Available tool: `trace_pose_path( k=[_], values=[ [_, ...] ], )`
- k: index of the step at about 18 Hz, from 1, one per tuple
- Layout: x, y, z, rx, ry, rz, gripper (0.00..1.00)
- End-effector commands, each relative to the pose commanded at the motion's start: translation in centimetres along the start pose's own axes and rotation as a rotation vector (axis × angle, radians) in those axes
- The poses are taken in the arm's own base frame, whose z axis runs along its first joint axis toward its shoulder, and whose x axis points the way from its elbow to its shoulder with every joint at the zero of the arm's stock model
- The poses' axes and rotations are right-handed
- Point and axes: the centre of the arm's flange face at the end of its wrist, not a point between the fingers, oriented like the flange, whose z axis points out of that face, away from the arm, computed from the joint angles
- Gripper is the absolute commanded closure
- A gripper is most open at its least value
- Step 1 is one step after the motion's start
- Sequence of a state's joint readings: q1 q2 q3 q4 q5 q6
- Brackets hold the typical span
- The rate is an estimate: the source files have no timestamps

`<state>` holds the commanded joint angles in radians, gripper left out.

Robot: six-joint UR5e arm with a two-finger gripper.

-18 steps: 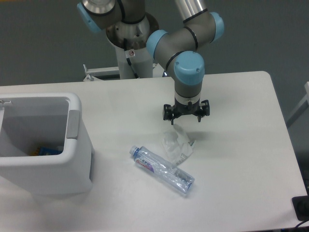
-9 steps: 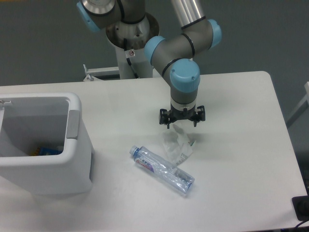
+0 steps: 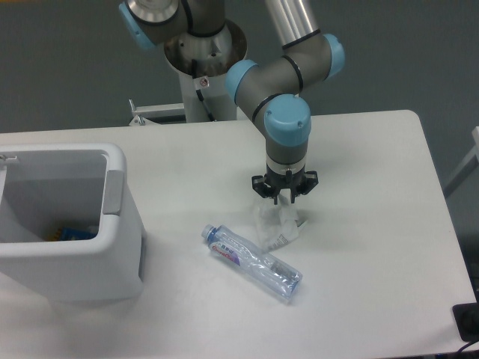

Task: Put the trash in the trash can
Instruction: 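Lower the gripper onto the plastic bag and close on it, then lift the plastic bag and carry it over the white trash bin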

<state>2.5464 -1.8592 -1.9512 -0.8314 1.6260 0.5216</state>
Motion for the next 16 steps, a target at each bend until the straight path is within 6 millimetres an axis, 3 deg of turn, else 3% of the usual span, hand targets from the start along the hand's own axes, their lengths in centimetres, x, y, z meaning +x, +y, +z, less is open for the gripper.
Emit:
trace_pose_path(
  k=[4,8,14,16],
  values=[
    [-0.8,0.0,-1.4,0.023,-0.014,-0.009,1.00],
    [-2.5,0.3,-5.0,0.074,-0.036,-0.035,1.00],
    [-5.4,1.1,-15.9,0.355,0.076,-0.133,1.00],
    [-5.0,0.9,-19.1,0.457,0.148,-0.213,1.00]
  ],
)
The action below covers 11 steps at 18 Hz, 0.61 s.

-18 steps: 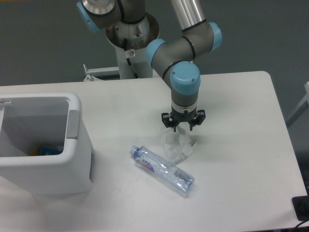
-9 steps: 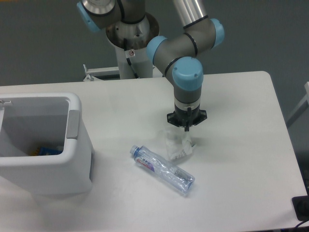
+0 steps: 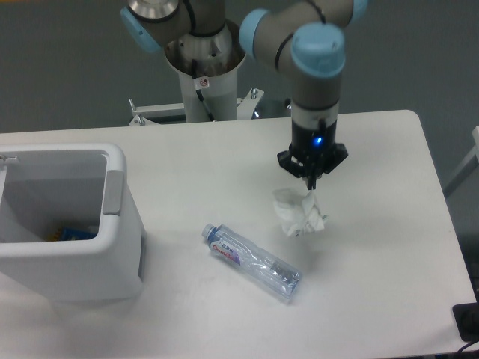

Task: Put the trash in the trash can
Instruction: 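Lift the plastic bag and carry it over the white trash bin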

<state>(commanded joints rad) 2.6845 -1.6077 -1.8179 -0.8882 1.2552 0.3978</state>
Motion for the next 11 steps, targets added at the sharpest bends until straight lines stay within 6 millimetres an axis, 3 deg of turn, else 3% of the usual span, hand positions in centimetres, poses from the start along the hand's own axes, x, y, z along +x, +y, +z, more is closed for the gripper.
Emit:
trace_pose_path(
  k=[1,3,6,8,11],
  values=[
    [0.7,-0.7,-0.9,0.031,0.028,-0.046,1.00],
    [2.8,-2.6,-4.9,0.119,0.056,-0.178,1.00],
    [11.4,-7.3,-11.2,0.234,0.140,-0.261,1.00],
    [14.7,-8.1,-12.5,0.250,0.179,-0.253,1.00],
    [21.2,-7.6,-12.3,0.235,0.243,-0.144,1.00]
  ],
)
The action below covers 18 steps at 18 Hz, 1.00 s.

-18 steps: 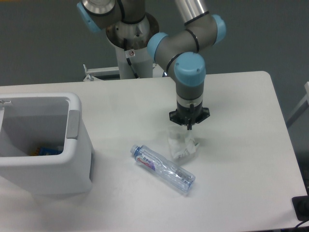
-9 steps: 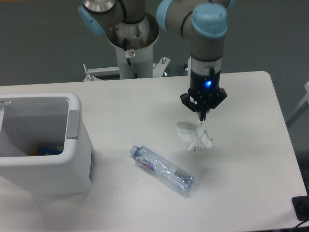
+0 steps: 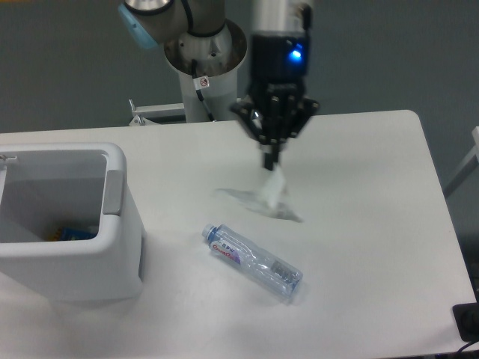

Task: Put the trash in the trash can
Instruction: 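Lift the plastic bag and carry it over the white trash bin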

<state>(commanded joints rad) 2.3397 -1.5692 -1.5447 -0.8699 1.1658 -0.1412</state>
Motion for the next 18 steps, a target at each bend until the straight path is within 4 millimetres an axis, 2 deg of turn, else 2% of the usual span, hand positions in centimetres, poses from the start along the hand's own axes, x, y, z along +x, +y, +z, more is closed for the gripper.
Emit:
trace_pose_path(
  k=[3,6,10,12,13,15,17,18],
  values=[
    [4.8,2.4,1.1,-0.034,0.060,0.072,1.00],
    [8.0,5.4,2.7,-0.089,0.103,0.121,1.00],
    [11.1,9.2,5.4,-0.174,0.144,0.176,1.00],
    [10.9,11.0,7.1,-0.218,0.141,0.183,1.00],
    [10.7,11.5,7.5,-0.228,0.143,0.205,0.92],
    [11.0,11.9,7.3,-0.227,0.158,0.268,0.40],
    [11.4,11.7,6.4,-0.213,0.164,0.286,0.00],
    [11.7,11.3,5.5,-0.195,0.165,0.292,0.00]
  ],
)
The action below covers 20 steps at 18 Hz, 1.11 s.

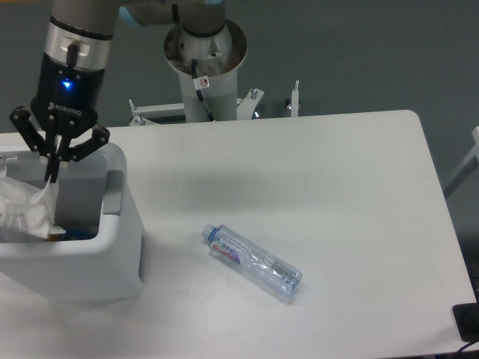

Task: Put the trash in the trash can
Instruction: 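Open the gripper to drop the bag into the bin, then move the gripper over the clear water bottle and lower it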

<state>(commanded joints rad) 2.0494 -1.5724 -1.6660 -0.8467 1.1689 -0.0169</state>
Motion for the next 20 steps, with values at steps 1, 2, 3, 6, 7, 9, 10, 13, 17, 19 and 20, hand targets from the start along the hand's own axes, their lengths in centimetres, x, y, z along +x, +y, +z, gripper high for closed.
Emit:
trace_pose_path(
  k=[1,2,3,6,7,9,10,13,17,19,20],
  values=[
    [0.2,-0.3,-0.6,0.012,-0.002,0.005,0.00],
    [0.4,-0.6,-1.3,0.026,-0.003,0.013,0.00],
    [0.4,-1.0,-2.0,0.041,-0.006,0.017,0.00],
    [-1.5,-3.1,-4.6,0.100,-0.043,-0.006,0.00],
    [-4.1,-4.3,-6.4,0.139,-0.081,-0.038,0.00],
    [-7.7,-5.6,-8.3,0.182,-0.147,-0.077,0.00],
    [-9.9,-5.8,-8.7,0.184,-0.191,-0.099,0.00],
    [-16.3,-5.4,-9.3,0.171,-0.294,-0.196,0.00],
    [-24.2,-2.6,-4.1,0.043,-0.389,-0.313,0.00],
    [-27.4,-2.0,-1.6,-0.011,-0.431,-0.352,0.00],
    [-29.4,-1.4,-0.4,-0.038,-0.448,-0.382,0.00]
  ],
)
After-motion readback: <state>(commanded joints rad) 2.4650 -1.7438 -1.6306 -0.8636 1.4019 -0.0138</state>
